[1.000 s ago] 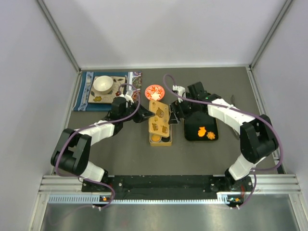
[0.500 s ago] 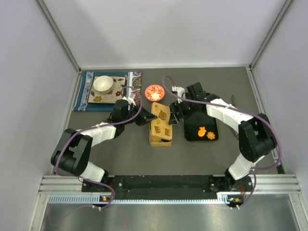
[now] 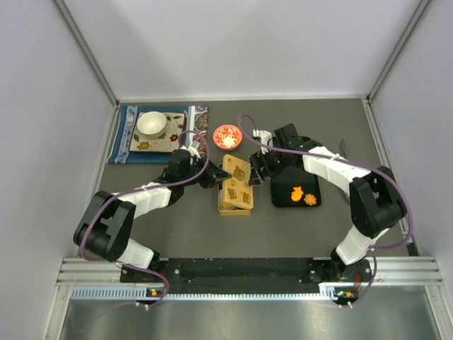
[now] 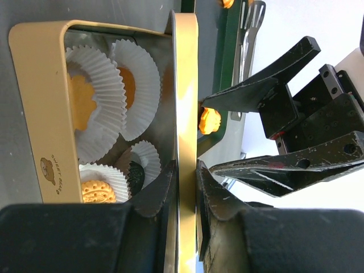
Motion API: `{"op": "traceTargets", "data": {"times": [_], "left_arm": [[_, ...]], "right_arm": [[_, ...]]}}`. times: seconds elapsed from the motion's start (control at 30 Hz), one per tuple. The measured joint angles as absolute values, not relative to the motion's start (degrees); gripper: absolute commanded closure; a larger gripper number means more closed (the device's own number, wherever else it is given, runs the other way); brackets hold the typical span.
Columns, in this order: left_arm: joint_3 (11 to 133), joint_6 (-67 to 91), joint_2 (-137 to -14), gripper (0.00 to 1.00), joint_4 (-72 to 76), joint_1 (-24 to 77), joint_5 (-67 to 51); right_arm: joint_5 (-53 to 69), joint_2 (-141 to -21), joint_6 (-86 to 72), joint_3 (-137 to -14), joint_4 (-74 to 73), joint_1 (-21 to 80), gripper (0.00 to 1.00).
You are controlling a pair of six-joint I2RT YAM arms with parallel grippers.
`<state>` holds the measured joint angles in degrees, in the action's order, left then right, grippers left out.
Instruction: Pack the cookies
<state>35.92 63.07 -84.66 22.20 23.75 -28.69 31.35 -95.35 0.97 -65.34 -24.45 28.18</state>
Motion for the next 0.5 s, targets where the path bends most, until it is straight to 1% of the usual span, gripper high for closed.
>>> {"op": "traceTargets", "data": {"times": [0.5], "left_arm": [[34.1,59.8,-82.7,1.0,19.9,23.8,-25.4]], "right_arm": [[35.7,-100.6,0.1,-64.9,-23.9,28.9,0.19]]}}
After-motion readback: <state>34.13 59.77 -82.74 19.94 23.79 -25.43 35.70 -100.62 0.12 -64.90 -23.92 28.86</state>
